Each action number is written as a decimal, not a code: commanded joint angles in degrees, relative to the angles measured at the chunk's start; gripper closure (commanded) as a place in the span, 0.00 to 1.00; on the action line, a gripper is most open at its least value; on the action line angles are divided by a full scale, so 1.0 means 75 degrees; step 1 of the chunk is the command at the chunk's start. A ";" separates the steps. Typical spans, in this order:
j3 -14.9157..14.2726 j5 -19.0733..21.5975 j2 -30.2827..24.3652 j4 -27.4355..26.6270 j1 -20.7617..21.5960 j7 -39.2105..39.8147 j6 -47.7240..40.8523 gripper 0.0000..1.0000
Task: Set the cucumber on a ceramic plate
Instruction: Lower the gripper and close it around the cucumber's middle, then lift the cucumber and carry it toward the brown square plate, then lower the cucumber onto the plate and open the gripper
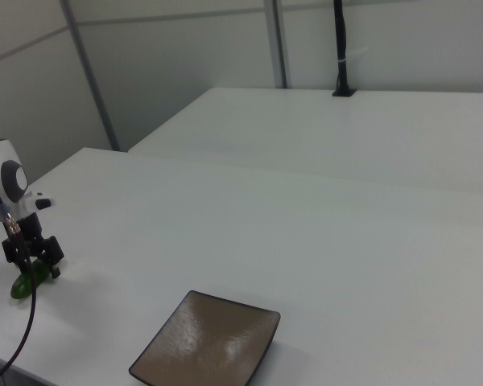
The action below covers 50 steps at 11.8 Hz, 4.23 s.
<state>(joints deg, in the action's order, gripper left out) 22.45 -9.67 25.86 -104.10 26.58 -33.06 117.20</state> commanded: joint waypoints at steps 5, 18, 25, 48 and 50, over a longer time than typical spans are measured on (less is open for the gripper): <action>0.0229 -0.0621 0.0045 0.0017 -0.0004 -0.0267 0.0042 0.67; -0.1210 -0.0493 -0.1173 0.0017 -0.1023 0.1816 -0.0345 0.68; -0.3014 -0.0457 -0.1933 -0.0158 -0.1387 0.3375 -0.0321 0.68; -0.4177 -0.0164 -0.3881 -0.3406 -0.2407 0.5463 -0.0544 0.00; -0.4177 -0.0013 -0.3939 -0.2939 -0.2407 0.5359 -0.0638 0.00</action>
<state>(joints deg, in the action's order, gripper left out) -8.55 -12.17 -2.82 -129.66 8.24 6.81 114.42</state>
